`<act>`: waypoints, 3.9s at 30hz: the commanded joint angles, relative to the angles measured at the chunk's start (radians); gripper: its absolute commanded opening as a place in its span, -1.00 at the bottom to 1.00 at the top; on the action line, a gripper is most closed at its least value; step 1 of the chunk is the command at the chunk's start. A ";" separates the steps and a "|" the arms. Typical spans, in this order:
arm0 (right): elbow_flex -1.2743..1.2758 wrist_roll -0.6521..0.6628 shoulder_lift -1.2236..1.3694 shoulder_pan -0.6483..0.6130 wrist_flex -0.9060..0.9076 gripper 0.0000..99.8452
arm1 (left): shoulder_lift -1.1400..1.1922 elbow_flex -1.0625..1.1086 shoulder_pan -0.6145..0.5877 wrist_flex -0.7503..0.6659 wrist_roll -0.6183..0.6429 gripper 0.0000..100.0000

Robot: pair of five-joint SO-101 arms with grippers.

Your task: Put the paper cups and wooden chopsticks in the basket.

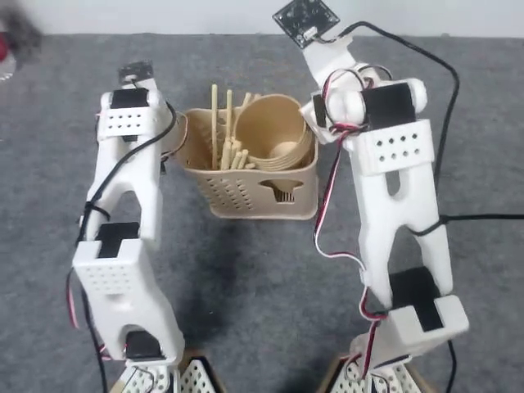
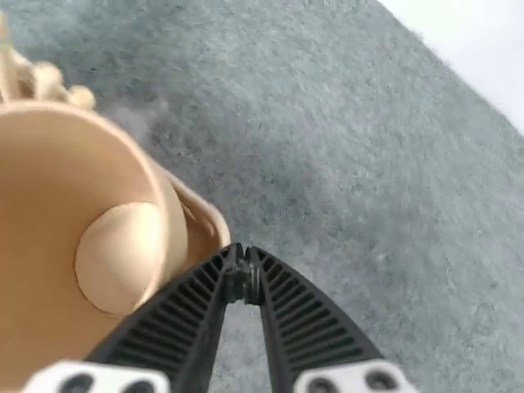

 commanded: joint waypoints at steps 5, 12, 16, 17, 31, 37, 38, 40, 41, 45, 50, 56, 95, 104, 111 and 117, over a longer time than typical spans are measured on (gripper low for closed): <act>-0.032 0.014 -0.015 0.147 -0.047 -0.99 | -0.052 -0.038 0.025 -0.014 0.014 -0.71; -0.038 0.014 0.022 0.289 -0.186 -0.99 | -0.052 -0.174 -0.101 0.008 0.006 -0.63; -0.137 0.006 -0.070 0.329 -0.079 -0.99 | -0.054 -0.458 -0.230 0.152 -0.080 -0.46; -0.155 0.006 -0.094 0.332 -0.038 -0.99 | -0.054 -0.556 -0.253 0.207 -0.120 -0.45; 0.152 -0.178 -0.506 0.378 0.239 -0.99 | -0.770 -0.019 -0.315 0.215 -0.342 -0.77; 0.431 -0.175 -0.912 0.243 0.231 -0.99 | -1.249 0.435 -0.204 0.121 -0.391 -0.77; 0.477 -0.175 -0.975 0.228 0.229 -0.99 | -1.320 0.515 -0.180 0.092 -0.420 -0.77; 0.578 -0.175 -1.078 0.217 0.213 -0.99 | -1.447 0.676 -0.143 0.018 -0.445 -0.77; 0.634 -0.175 -1.121 0.219 0.199 -0.99 | -1.507 0.754 -0.133 -0.017 -0.437 -0.77; 0.948 -0.180 -1.273 0.245 0.070 -0.99 | -1.709 1.073 -0.120 -0.181 -0.434 -0.77; 1.435 -0.186 -1.486 0.331 -0.272 -0.99 | -1.892 1.480 -0.112 -0.433 -0.434 -0.77; 1.893 -0.181 -1.825 0.400 -0.602 -0.99 | -2.027 1.715 -0.107 -0.569 -0.437 -0.77; 2.263 -0.404 -1.899 0.309 -0.246 -0.99 | -2.294 1.963 -0.049 -0.284 -0.367 -0.98; 2.263 -0.404 -1.899 0.309 -0.248 -0.99 | -2.292 1.963 0.106 -0.284 -0.361 -0.98; 2.265 -0.411 -1.899 0.306 -0.246 -0.99 | -2.294 1.963 0.037 -0.282 -0.203 -0.98; 2.265 -0.413 -1.899 0.306 -0.246 -0.99 | -2.294 1.963 0.037 -0.282 -0.187 -0.98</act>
